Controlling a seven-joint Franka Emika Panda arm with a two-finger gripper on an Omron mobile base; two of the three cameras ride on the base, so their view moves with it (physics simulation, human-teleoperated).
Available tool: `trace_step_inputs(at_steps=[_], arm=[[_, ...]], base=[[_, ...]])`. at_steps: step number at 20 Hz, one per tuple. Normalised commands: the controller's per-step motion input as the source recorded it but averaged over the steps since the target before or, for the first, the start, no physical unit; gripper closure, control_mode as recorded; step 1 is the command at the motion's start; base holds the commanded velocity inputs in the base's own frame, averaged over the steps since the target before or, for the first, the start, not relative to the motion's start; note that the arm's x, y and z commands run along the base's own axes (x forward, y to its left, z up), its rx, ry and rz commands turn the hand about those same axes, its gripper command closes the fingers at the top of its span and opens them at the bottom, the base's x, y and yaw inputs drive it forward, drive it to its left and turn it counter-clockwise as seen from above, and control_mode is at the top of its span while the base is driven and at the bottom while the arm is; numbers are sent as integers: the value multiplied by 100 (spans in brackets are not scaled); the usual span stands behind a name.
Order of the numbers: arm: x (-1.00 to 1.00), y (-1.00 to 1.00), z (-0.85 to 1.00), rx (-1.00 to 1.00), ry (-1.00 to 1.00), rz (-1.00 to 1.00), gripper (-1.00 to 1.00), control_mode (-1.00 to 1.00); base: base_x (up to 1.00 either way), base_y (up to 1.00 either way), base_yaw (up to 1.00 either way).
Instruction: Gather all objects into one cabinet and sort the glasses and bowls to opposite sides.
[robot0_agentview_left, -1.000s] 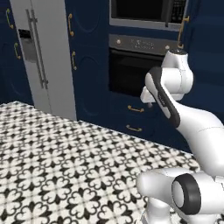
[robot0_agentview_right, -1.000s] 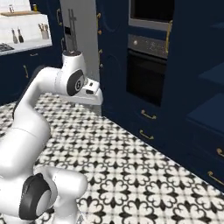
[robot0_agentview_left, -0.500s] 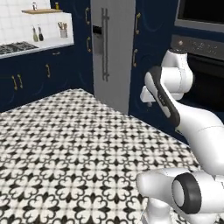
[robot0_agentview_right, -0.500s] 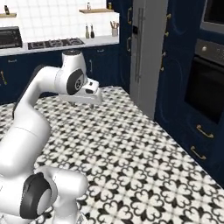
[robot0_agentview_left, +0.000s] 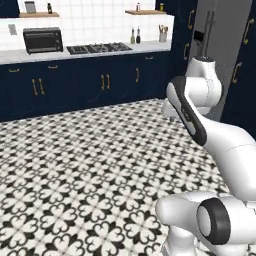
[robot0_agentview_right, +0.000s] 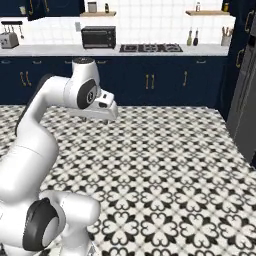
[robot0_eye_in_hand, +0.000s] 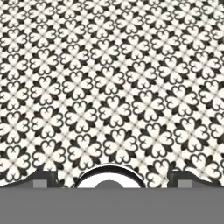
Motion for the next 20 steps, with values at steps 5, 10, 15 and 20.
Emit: trace_step_inputs(at_steps=[5,10,15,20], arm=[[0,0,0,0,0,0,-100,100],[0,0,0,0,0,0,-100,100],[0,0,0,0,0,0,-100,100],[0,0,0,0,0,0,-100,100]], base=[[-11,61,34],[-16,100,8],[-1,98,25],[96,88,13]])
